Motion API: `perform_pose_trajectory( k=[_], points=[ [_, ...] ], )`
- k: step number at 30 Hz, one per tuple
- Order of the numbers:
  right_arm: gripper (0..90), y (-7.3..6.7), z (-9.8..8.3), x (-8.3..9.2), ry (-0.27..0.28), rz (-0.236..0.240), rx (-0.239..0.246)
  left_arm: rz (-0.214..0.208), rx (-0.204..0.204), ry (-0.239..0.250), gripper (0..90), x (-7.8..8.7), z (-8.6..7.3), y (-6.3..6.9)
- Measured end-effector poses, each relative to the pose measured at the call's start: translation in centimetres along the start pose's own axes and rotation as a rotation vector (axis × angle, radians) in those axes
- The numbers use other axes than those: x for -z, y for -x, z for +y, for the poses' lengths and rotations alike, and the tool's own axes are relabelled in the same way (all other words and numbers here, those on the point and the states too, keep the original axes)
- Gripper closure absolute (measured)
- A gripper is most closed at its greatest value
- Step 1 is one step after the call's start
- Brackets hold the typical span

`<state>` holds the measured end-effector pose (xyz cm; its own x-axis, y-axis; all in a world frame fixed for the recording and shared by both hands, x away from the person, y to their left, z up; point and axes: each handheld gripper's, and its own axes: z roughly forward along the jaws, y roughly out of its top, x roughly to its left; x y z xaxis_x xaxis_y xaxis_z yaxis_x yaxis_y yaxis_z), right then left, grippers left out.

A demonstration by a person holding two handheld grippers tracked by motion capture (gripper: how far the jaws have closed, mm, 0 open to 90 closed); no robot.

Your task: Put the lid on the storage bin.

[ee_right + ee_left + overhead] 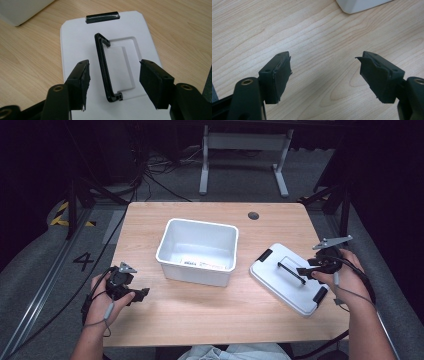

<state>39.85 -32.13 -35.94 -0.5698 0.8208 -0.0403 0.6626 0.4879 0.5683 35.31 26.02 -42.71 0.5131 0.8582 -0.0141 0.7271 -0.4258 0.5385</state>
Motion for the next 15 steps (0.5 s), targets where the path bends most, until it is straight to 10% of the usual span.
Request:
perform_pose_trajectory(
  k=[15],
  points=[
    [50.2,-0.9,1.5,-3.7,-0.131,0.042,0.068,-0.013,-0.002,-0.007,25.4,-0.1,0.0,0.0]
  ],
)
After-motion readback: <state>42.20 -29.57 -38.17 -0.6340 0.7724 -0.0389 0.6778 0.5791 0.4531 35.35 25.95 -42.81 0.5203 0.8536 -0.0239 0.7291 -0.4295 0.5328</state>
